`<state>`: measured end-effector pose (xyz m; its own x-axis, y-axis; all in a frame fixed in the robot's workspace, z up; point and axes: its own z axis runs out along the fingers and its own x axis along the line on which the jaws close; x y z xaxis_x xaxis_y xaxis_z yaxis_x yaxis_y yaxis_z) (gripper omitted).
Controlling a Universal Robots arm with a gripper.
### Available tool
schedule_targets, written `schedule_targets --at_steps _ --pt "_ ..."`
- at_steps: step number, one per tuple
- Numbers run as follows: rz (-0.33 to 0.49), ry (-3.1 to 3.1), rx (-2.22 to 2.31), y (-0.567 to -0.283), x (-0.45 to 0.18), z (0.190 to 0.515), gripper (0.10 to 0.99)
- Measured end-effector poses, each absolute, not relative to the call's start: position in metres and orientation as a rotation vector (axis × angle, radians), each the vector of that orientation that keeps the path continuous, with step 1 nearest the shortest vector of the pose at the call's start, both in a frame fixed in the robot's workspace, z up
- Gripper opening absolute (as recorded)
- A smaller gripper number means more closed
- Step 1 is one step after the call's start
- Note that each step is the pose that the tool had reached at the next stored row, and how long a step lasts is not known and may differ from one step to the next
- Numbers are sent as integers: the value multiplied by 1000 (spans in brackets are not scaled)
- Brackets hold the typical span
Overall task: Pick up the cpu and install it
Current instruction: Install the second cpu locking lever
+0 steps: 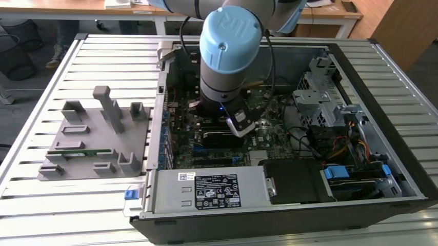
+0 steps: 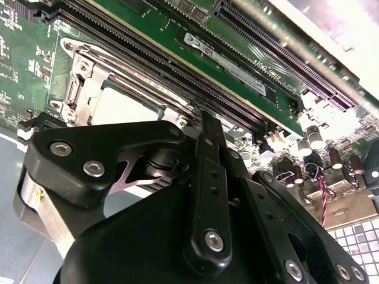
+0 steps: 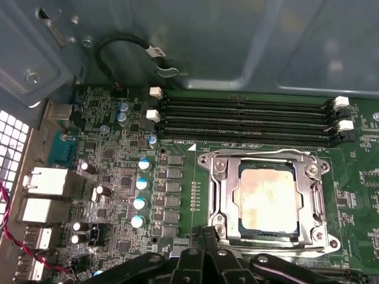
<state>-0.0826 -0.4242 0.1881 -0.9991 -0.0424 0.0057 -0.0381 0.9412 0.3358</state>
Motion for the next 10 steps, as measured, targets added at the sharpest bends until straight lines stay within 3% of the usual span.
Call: schedule_targets --at_steps 10 --pt "-535 -3082 64 -421 -84 188 114"
